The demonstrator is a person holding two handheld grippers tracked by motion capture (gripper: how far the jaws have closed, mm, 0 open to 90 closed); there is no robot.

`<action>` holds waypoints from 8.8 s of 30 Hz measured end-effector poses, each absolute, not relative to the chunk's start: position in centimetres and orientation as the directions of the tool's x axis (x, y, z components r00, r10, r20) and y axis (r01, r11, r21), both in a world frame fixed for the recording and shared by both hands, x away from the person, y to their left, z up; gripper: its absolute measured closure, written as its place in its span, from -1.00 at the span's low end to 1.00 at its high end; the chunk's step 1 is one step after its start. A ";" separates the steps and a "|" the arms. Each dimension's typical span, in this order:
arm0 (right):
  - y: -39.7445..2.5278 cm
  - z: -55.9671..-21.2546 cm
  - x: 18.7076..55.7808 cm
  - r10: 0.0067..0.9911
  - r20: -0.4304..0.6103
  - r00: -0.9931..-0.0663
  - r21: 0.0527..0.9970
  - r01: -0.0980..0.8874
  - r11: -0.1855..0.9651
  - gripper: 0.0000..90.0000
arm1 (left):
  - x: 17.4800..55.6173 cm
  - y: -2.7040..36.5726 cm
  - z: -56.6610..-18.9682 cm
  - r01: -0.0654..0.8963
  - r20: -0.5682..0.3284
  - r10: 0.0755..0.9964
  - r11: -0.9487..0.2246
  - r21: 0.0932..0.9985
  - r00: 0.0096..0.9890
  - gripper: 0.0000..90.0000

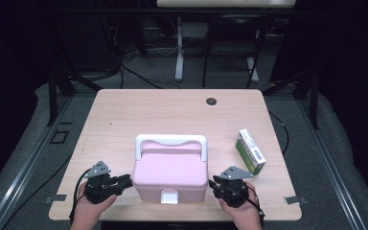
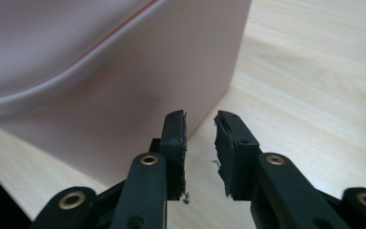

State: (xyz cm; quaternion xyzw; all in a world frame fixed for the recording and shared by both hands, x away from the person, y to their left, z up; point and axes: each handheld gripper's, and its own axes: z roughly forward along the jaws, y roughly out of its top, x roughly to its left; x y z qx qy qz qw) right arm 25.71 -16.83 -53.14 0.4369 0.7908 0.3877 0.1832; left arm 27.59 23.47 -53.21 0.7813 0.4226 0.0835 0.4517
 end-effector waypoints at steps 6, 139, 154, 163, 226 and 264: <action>-17.8 -51.4 26.6 0.830 0.077 -0.552 0.783 0.549 0.292 0.48 | 27.9 23.9 -52.2 0.579 -0.259 0.733 -0.220 0.785 0.629 0.40; -16.0 -43.0 29.8 0.694 0.159 -0.702 0.772 0.526 0.356 0.65 | 31.3 20.8 -43.6 0.525 -0.215 0.633 -0.356 0.773 0.744 0.64; -16.4 -42.3 29.7 0.695 0.193 -0.693 0.810 0.512 0.286 0.66 | 31.3 21.2 -43.2 0.501 -0.227 0.642 -0.281 0.819 0.732 0.62; -16.6 -42.2 29.8 0.689 0.206 -0.695 0.814 0.512 0.273 0.66 | 31.0 21.5 -42.8 0.494 -0.230 0.646 -0.262 0.829 0.728 0.55; -17.4 -40.8 32.2 0.650 0.281 -0.706 0.830 0.519 0.205 0.66 | 27.6 20.2 -43.7 0.502 -0.209 0.600 -0.373 0.781 0.772 1.00; -18.3 -40.4 30.4 0.709 0.213 -0.672 0.848 0.488 0.208 0.73 | 28.2 20.1 -42.3 0.461 -0.187 0.587 -0.361 0.811 0.788 1.00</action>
